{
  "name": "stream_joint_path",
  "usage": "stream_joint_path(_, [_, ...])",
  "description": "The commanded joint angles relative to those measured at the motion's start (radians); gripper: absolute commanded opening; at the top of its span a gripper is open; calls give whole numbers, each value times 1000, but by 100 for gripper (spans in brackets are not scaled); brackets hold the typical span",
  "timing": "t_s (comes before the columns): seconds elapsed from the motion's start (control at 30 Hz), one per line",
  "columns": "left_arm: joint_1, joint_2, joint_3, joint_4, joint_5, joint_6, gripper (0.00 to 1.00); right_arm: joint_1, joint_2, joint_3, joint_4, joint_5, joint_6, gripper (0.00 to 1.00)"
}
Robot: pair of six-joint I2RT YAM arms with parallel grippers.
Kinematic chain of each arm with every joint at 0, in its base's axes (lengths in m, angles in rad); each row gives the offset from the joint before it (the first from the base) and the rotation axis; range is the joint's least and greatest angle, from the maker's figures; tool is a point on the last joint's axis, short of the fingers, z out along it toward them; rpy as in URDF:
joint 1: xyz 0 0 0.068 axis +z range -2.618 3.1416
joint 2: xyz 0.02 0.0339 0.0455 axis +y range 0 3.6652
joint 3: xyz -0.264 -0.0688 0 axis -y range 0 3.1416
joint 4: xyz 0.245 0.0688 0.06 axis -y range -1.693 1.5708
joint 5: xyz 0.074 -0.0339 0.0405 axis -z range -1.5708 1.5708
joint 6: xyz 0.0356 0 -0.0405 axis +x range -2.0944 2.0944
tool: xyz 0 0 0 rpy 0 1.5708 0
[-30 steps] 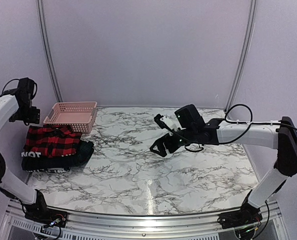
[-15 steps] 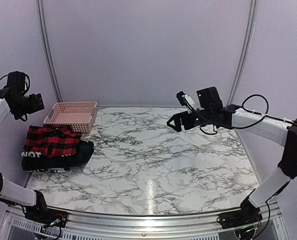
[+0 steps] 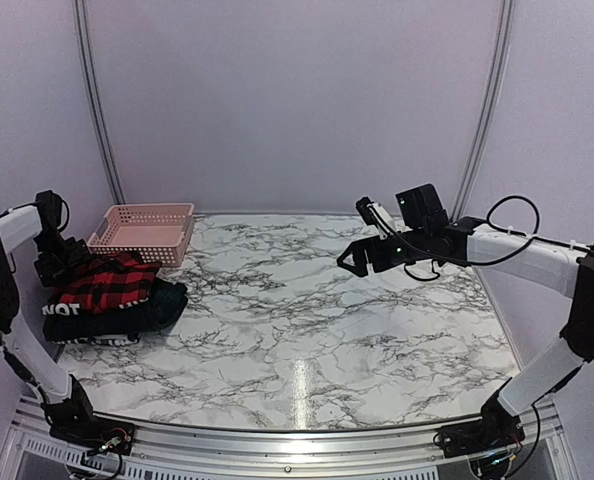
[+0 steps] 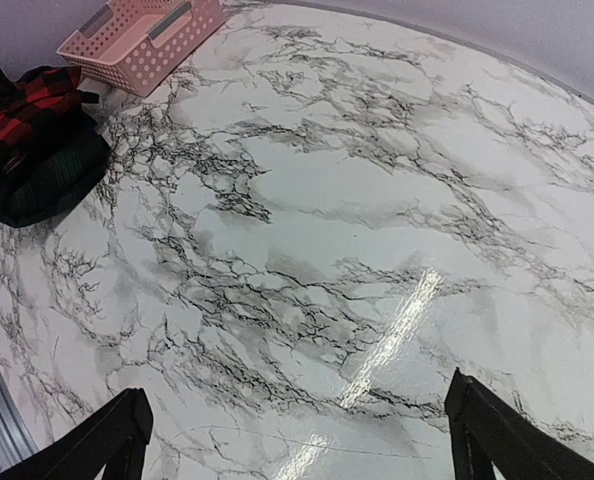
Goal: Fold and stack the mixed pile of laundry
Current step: Reset both arms
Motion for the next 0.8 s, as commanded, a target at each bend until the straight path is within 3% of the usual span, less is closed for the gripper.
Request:
stream_joint_path(0.0, [54,51,106,47,36,19,99,0,-49,-6,-20,-4,8,99])
stream_joint_path(0.17, [41,-48,138,14,68,31,99,0,-72,-12,-31,-4,-3,99])
stream_joint_path(0.3, [-21,-203,55,-51,121,-9,99,1,-83,-16,-23,-16,-2,98])
stream_joint_path(0.4, [-156,-322,-29,-65,151,-39,99,0,-84,-8,-30,-32,1,98])
stream_joint_path(0.57, [-365,-374,-31,-52,248,-127,99,-9,-104,22,-63,-45,1,99])
stream_joint_path(0.77, [-663,-272,33,-39,160,-142,99,-57,-111,23,-113,-57,47,99])
